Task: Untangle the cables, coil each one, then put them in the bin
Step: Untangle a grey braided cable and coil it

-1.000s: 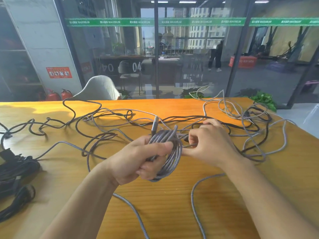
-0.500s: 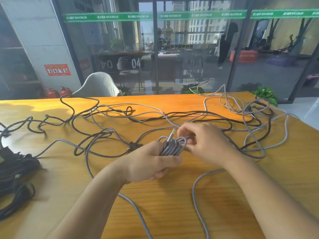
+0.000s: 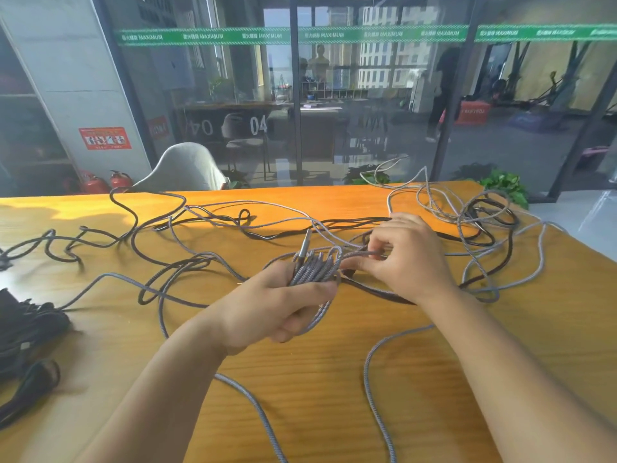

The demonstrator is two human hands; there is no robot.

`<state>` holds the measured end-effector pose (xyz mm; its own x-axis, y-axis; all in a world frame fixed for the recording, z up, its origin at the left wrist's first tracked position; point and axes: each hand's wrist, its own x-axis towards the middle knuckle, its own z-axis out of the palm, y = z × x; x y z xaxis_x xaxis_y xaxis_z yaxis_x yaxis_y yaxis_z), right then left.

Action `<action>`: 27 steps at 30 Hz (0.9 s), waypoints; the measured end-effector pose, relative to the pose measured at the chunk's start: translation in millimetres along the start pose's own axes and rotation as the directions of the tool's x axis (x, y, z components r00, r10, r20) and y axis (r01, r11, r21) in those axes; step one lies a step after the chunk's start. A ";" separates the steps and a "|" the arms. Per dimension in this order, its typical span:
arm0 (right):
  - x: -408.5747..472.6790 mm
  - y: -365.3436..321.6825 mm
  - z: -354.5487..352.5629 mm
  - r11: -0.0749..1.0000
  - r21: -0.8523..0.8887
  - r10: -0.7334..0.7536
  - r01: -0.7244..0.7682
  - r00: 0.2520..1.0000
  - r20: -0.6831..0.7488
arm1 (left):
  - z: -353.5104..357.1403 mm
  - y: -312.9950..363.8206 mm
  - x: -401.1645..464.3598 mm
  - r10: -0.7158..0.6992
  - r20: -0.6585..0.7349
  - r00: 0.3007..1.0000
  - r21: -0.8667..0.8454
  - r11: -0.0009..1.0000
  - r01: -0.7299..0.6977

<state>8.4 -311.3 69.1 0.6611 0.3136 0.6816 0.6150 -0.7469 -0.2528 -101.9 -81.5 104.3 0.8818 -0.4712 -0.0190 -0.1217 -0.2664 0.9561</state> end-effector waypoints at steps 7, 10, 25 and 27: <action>-6.4 -32.0 -7.8 0.845 0.499 0.097 -0.191 0.973 0.208 | 1.2 -1.7 0.7 -0.021 -0.026 0.999 0.099 0.995 0.024; -5.9 -45.7 -13.7 0.636 0.705 0.100 -0.312 0.940 0.326 | -2.3 -5.6 2.4 -0.018 -0.069 0.997 0.140 0.990 0.028; -10.0 -56.7 -20.3 0.803 0.577 -0.056 -0.151 0.944 0.326 | 17.8 -22.0 21.8 0.254 -0.458 0.852 0.374 0.924 -0.074; -9.5 -56.6 -23.3 0.771 0.601 -0.024 -0.209 0.934 0.356 | 18.5 -23.6 22.8 0.243 -0.478 0.844 0.299 0.949 -0.104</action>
<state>-42.7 -285.7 93.0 0.7557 0.5196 0.3987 0.5947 -0.2893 -0.7501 -87.4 -101.5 76.0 0.9325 -0.0607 0.3559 -0.3432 -0.4551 0.8216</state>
